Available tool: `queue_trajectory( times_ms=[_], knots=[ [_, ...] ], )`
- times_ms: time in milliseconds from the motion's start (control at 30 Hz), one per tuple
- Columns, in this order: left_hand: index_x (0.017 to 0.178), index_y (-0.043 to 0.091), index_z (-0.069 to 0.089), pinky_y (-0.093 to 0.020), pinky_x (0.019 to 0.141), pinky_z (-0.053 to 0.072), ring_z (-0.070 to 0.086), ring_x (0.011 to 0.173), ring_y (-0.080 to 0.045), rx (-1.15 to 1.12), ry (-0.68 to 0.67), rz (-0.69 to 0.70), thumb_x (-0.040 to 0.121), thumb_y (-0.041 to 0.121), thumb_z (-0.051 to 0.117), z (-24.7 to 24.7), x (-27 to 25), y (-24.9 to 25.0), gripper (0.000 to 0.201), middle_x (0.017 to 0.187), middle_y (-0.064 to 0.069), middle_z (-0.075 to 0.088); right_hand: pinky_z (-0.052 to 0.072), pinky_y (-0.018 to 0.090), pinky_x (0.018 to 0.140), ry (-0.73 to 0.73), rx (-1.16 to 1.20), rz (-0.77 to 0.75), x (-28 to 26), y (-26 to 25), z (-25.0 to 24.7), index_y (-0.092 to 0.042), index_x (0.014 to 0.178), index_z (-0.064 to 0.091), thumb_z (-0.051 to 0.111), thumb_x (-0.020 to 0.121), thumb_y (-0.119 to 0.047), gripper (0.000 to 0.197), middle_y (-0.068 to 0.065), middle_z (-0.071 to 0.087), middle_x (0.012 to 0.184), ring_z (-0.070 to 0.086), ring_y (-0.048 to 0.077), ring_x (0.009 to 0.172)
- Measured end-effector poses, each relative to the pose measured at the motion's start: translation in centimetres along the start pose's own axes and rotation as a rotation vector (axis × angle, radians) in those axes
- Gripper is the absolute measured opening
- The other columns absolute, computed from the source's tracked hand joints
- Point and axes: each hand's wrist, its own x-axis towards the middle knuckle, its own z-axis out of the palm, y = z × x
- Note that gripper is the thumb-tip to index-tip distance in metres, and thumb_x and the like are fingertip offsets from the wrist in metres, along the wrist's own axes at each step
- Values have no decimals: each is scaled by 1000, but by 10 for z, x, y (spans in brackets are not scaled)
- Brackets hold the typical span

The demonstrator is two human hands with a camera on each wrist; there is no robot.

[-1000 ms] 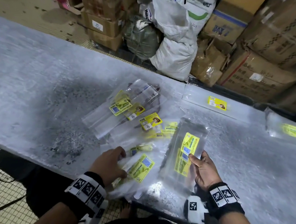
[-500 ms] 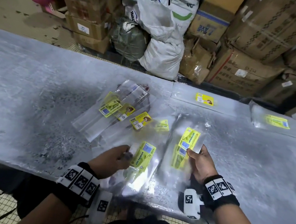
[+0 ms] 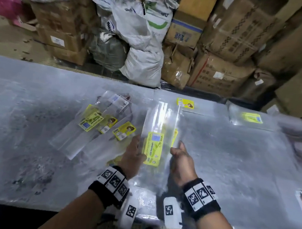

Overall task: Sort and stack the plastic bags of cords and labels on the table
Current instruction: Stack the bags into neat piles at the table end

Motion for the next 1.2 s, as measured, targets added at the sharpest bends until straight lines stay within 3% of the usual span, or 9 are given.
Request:
queue_trajectory(
  times_ms=[133, 267, 400, 567, 633, 800, 967, 1100, 1200],
  knots=[
    [153, 28, 17, -36, 114, 33, 31, 142, -13, 67, -9, -15, 81, -8, 50, 15, 6, 7, 87, 155, 12, 25, 47, 46, 107, 30, -4, 37, 1, 5, 2, -19, 134, 55, 50, 97, -50, 48, 8, 64, 133, 63, 23, 119],
    [151, 22, 23, -10, 87, 39, 45, 116, -1, 73, -12, 12, 76, -1, 51, 26, 9, 19, 83, 132, 12, 41, 57, 29, 73, 22, -178, -100, 5, -2, -11, -13, 127, 45, 50, 101, -2, 29, 14, 67, 119, 69, 21, 97],
    [122, 15, 43, -12, 56, 44, 53, 71, 2, 13, 43, 34, 81, -20, 46, 39, 15, 19, 54, 96, -4, 54, 58, 34, 78, -26, -254, -159, 4, -8, -16, -16, 125, 48, 43, 98, 12, 39, 16, 70, 113, 70, 25, 96],
    [118, 14, 46, -32, 73, 53, 60, 76, -16, 18, 44, 19, 87, 3, 57, 54, 31, 22, 35, 89, 4, 63, 59, 43, 78, -20, -180, -164, 9, -26, -26, -14, 125, 49, 42, 98, 12, 39, 17, 71, 111, 71, 33, 96],
    [120, 18, 46, -28, 80, 52, 65, 89, -15, 19, -46, 35, 82, 14, 64, 55, 36, 27, 42, 101, 5, 66, 59, 40, 68, 2, -159, -159, 13, -34, -33, -15, 122, 52, 43, 97, 13, 39, 14, 74, 105, 72, 29, 87],
    [123, 23, 55, -18, 86, 49, 64, 103, 0, 64, -322, 62, 76, 11, 77, 56, 48, 32, 53, 114, 9, 69, 56, 46, 88, 145, -77, -231, 24, -56, -53, -15, 114, 54, 47, 93, 16, 38, 9, 74, 102, 69, 29, 95],
    [119, 14, 63, -34, 64, 58, 70, 79, -22, -392, -322, -143, 59, 9, 81, 78, 50, 31, 63, 108, -12, 71, 47, 17, 41, 298, 225, -194, 32, -75, -86, -24, 102, 49, 45, 98, 9, 33, -2, 62, 81, 60, 0, 46],
    [103, -18, 58, -16, 40, 43, 58, 43, -7, -349, -176, -125, 80, -8, 69, 121, 57, 43, 27, 54, 0, 66, 60, 39, 72, 287, 415, -117, 37, -80, -102, -24, 105, 48, 45, 99, 7, 32, 6, 65, 95, 66, 16, 75],
    [93, -5, 69, -21, 50, 46, 62, 59, -16, -300, -6, -76, 62, 9, 74, 145, 76, 39, 34, 64, 1, 69, 61, 37, 69, 234, 530, -97, 44, -86, -124, -25, 118, 45, 47, 96, 7, 39, 14, 69, 105, 71, 23, 77]
  ],
)
